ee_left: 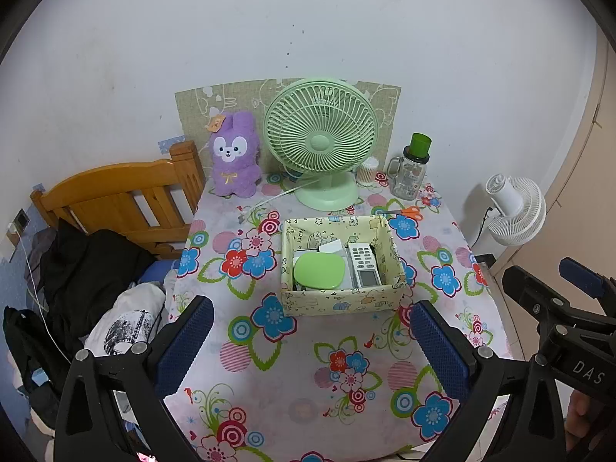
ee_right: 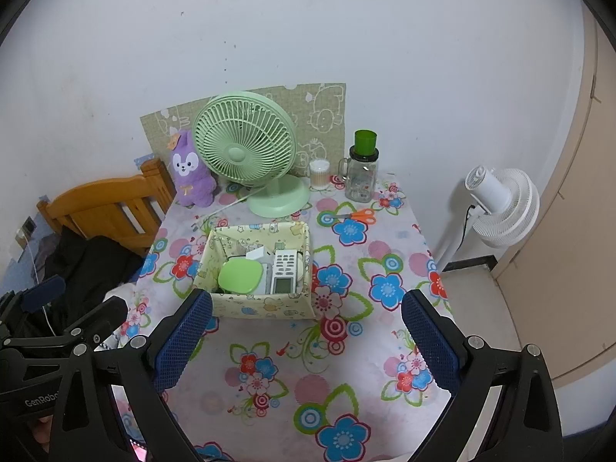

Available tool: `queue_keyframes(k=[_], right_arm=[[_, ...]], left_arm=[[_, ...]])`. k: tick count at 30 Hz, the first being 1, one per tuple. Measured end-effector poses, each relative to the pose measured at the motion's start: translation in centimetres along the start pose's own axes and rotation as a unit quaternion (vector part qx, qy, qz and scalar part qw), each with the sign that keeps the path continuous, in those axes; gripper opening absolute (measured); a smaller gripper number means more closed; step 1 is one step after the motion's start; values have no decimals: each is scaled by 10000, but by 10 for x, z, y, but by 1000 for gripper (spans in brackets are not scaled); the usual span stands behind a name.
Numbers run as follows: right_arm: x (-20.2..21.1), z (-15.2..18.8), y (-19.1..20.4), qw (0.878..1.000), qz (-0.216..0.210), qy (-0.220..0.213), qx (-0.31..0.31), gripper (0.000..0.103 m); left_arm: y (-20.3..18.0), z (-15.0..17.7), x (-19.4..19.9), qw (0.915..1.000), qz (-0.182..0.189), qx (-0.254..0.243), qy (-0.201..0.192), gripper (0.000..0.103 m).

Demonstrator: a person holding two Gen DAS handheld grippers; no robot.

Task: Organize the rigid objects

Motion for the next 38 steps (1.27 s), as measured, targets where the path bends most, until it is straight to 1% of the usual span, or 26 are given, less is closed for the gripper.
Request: queue_keyframes(k=[38], right_arm=[[-2, 0, 1, 10000, 1, 15, 7, 100]], left_arm=[[2, -1, -2, 10000, -2, -15, 6, 103]])
Point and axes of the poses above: each gripper's, at about its wrist camera, not at the fingertips, and x roughly against the way its jaws point, y to its left, z to its underside, the point moved 2 cm from there along -x, roughly the way its jaws point, and after that the axes turned 11 degrees about -x, right-handed, at the moved point
